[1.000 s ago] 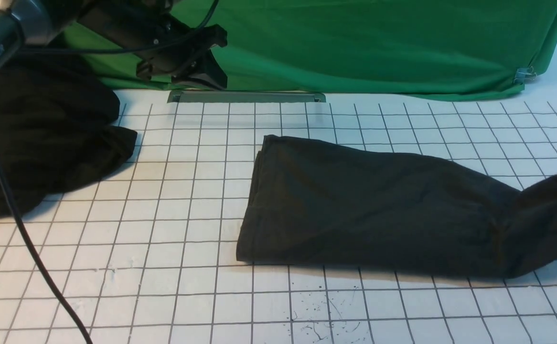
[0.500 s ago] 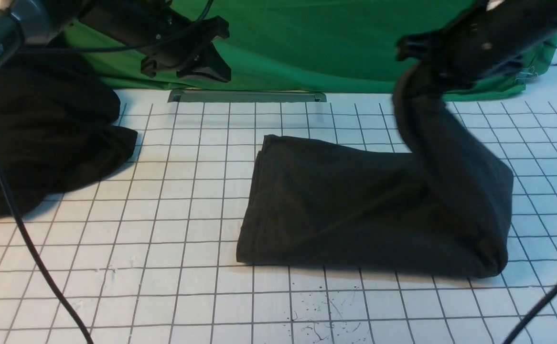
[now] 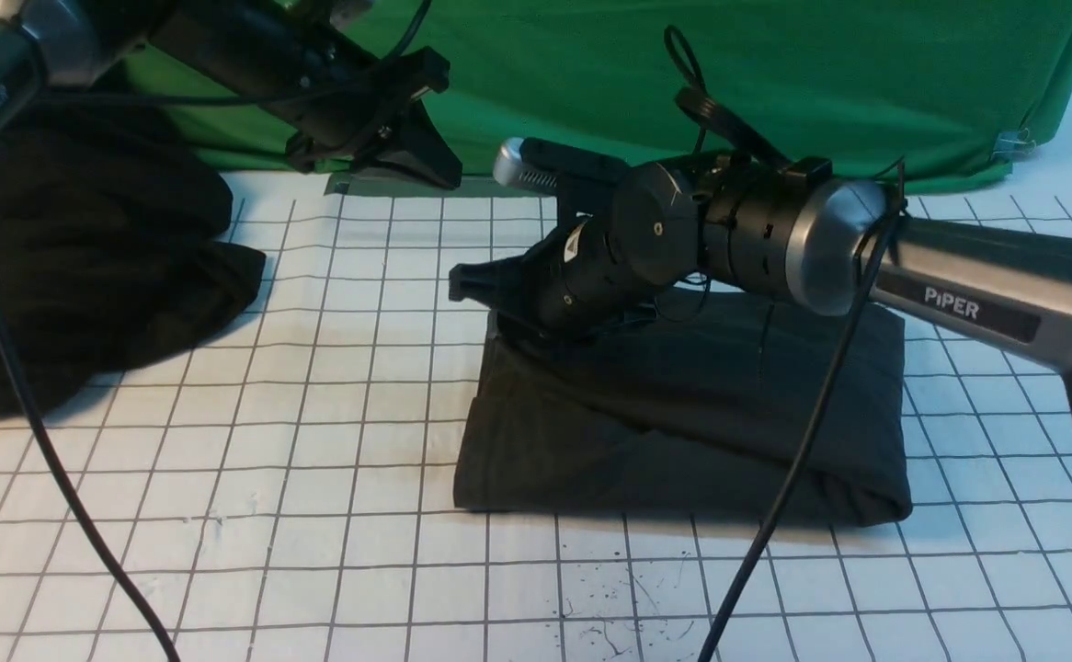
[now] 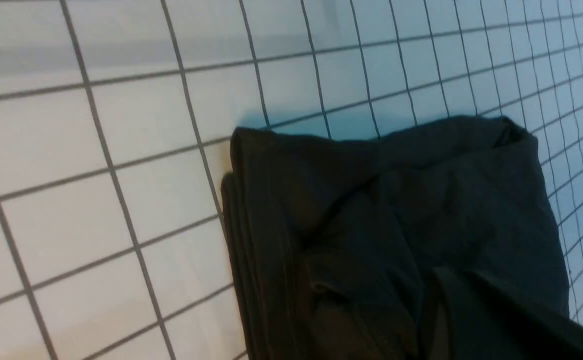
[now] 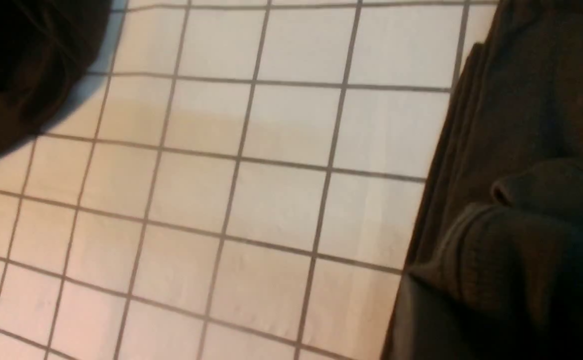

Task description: Fold a long-sleeved shirt over a white checkered tablecloth.

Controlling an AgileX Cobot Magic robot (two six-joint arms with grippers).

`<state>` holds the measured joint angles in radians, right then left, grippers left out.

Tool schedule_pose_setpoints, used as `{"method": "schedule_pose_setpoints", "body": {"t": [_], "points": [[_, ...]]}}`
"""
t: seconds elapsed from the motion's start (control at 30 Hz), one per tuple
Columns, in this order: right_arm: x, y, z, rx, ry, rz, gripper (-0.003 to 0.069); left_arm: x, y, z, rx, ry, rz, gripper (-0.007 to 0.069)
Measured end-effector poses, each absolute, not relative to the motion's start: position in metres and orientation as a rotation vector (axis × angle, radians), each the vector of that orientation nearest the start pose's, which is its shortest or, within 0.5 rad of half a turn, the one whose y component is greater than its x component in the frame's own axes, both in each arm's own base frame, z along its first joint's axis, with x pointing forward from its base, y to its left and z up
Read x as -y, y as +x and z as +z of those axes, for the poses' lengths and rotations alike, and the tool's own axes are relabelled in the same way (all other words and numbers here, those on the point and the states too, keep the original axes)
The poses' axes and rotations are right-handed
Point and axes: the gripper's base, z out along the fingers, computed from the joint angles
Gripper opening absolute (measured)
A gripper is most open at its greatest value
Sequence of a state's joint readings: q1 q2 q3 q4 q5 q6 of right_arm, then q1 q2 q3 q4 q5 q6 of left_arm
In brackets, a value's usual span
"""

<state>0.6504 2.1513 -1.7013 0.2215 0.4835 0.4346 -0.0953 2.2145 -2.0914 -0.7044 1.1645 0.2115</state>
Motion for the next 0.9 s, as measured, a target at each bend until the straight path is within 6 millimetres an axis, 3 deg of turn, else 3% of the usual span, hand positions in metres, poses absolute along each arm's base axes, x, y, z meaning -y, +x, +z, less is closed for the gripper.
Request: {"method": "schedule_pose_setpoints", "body": {"t": [0.03, 0.13, 0.17, 0.27, 0.37, 0.43, 0.57, 0.63, 0.7, 0.77, 0.8, 0.87, 0.9], "points": [[-0.303, 0.383, 0.206, -2.528, -0.076, 0.687, 0.0343, 0.100, 0.476, 0.273, -2.611, 0.211, -0.924, 0.0000], [-0.298, 0.379, 0.225, -2.518, -0.126, 0.679, 0.0423, 0.101, 0.474, 0.273, -2.621, 0.231, -0.927, 0.0000], [-0.297, 0.378, 0.227, -2.516, -0.134, 0.678, 0.0426, 0.101, 0.474, 0.273, -2.621, 0.231, -0.927, 0.0000], [-0.281, 0.367, 0.270, -2.455, -0.318, 0.627, 0.0449, 0.101, 0.474, 0.273, -2.620, 0.239, -0.931, 0.0001], [-0.253, 0.353, 0.313, -2.436, -0.465, 0.549, 0.0440, 0.101, 0.473, 0.276, -2.612, 0.243, -0.932, 0.0001], [-0.239, 0.348, 0.326, -2.438, -0.502, 0.507, 0.0430, 0.101, 0.472, 0.279, -2.607, 0.245, -0.931, 0.0001], [-0.180, 0.327, 0.357, -2.571, -0.609, 0.258, 0.0319, 0.099, 0.463, 0.303, -2.571, 0.248, -0.902, 0.0001], [-0.158, 0.323, 0.364, -2.597, -0.592, 0.173, 0.0239, 0.097, 0.455, 0.320, -2.554, 0.252, -0.857, 0.0001], [-0.134, 0.313, 0.369, -2.619, -0.546, 0.119, 0.0115, 0.097, 0.442, 0.337, -2.550, 0.278, -0.760, 0.0001], [-0.127, 0.310, 0.365, -2.639, -0.536, 0.104, 0.0068, 0.097, 0.433, 0.343, -2.556, 0.296, -0.710, 0.0001], [-0.116, 0.303, 0.357, -2.676, -0.520, 0.079, 0.0027, 0.098, 0.418, 0.348, -2.580, 0.324, -0.636, 0.0001], [-0.111, 0.297, 0.347, -2.717, -0.522, 0.067, 0.0012, 0.098, 0.404, 0.351, -2.600, 0.339, -0.586, 0.0001], [-0.106, 0.289, 0.330, -2.777, -0.526, 0.052, 0.0004, 0.101, 0.388, 0.347, -2.643, 0.361, -0.563, 0.0001]]}}
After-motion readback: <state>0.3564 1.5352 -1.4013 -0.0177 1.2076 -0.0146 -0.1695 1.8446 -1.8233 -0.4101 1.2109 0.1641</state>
